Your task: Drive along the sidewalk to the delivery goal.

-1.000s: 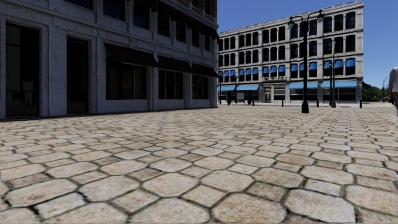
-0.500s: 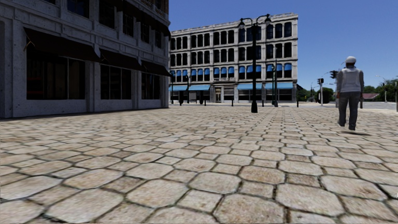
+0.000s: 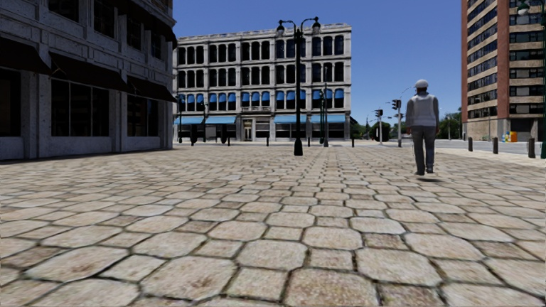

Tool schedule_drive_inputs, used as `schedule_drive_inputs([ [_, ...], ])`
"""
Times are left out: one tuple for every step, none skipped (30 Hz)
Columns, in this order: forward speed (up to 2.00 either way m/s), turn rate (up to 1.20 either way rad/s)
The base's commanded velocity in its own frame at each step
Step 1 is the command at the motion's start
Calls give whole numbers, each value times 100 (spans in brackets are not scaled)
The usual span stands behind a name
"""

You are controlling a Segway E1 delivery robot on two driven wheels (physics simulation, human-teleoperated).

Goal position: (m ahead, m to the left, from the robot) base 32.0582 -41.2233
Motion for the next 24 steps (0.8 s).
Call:
schedule_drive_inputs([
  [200,0],
  [200,0],
  [200,0],
  [200,0],
  [200,0],
  [200,0],
  [200,0],
  [200,0],
  [200,0],
  [200,-13],
  [200,-21],
  [200,-24],
  [200,-24],
  [200,-27],
  [200,-28],
  [200,-30],
  [200,-32],
  [200,-33],
  [200,-35],
  [200,-37],
  [200,-37],
  [200,-38],
  [200,-38],
  [200,-38],
])
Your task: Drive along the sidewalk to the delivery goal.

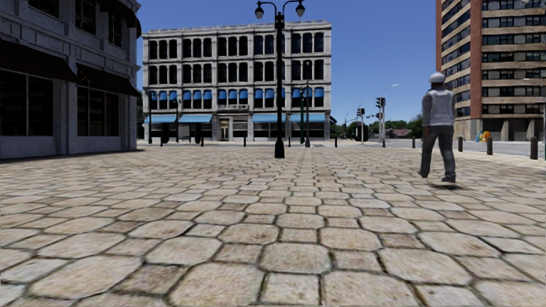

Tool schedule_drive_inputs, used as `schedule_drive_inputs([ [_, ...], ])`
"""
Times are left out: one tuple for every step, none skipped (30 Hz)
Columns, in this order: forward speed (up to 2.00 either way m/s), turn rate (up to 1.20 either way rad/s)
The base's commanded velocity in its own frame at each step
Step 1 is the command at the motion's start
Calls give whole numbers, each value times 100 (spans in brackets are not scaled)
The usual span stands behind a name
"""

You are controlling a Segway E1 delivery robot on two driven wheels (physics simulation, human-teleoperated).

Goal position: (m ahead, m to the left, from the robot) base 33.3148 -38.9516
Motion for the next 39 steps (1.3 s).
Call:
schedule_drive_inputs([
  [200,-38],
  [200,-38],
  [200,-38],
  [200,-38],
  [200,-38],
  [200,-38],
  [200,-38],
  [200,-38],
  [200,-38],
  [200,-38],
  [200,-38],
  [200,-38],
  [200,-38],
  [200,-38],
  [200,-38],
  [200,-38],
  [200,-38],
  [200,-38],
  [200,-38],
  [200,0],
  [200,0],
  [200,0],
  [200,0],
  [200,0],
  [200,0],
  [200,0],
  [200,0],
  [200,0],
  [200,0],
  [200,0],
  [200,0],
  [200,0],
  [200,0],
  [200,0],
  [200,0],
  [200,0],
  [200,0],
  [200,0],
  [200,0],
])
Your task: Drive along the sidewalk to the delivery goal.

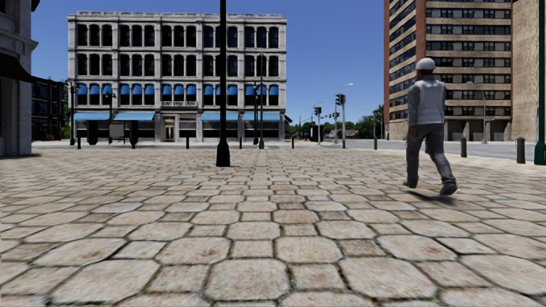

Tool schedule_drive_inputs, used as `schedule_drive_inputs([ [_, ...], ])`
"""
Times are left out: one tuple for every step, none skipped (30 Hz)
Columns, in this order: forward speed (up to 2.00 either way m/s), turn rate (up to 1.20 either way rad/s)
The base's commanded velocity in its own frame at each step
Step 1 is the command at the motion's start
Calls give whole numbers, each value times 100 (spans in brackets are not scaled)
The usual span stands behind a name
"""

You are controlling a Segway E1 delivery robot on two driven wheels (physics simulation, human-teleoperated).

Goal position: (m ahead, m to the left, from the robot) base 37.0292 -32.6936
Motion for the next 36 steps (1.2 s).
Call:
schedule_drive_inputs([
  [200,0],
  [200,0],
  [200,0],
  [200,0],
  [200,0],
  [200,0],
  [200,0],
  [200,0],
  [200,0],
  [200,0],
  [200,0],
  [200,0],
  [200,0],
  [200,0],
  [200,0],
  [200,0],
  [200,0],
  [200,0],
  [200,0],
  [200,0],
  [200,0],
  [200,0],
  [200,0],
  [200,0],
  [200,0],
  [200,0],
  [200,0],
  [200,0],
  [200,0],
  [200,0],
  [200,0],
  [200,0],
  [200,0],
  [200,0],
  [200,0],
  [200,0],
])
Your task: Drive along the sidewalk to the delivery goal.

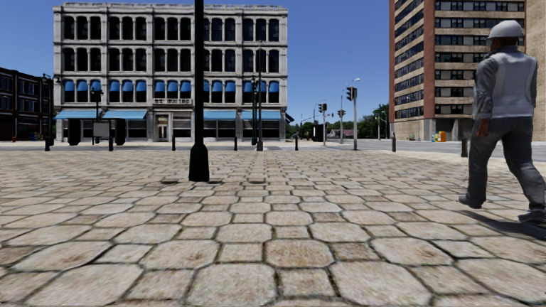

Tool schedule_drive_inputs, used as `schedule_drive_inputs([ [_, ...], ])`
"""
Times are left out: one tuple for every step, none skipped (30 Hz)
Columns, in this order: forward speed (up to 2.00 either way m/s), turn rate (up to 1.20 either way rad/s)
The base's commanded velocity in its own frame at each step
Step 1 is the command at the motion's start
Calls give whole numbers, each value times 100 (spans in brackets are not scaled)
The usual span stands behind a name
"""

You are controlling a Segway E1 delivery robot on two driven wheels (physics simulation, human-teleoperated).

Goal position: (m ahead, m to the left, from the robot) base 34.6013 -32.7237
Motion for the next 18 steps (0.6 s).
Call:
schedule_drive_inputs([
  [200,0],
  [200,0],
  [200,0],
  [200,0],
  [200,0],
  [200,0],
  [200,0],
  [200,0],
  [200,0],
  [200,0],
  [200,0],
  [200,0],
  [200,0],
  [200,0],
  [200,0],
  [200,0],
  [200,0],
  [200,0],
])
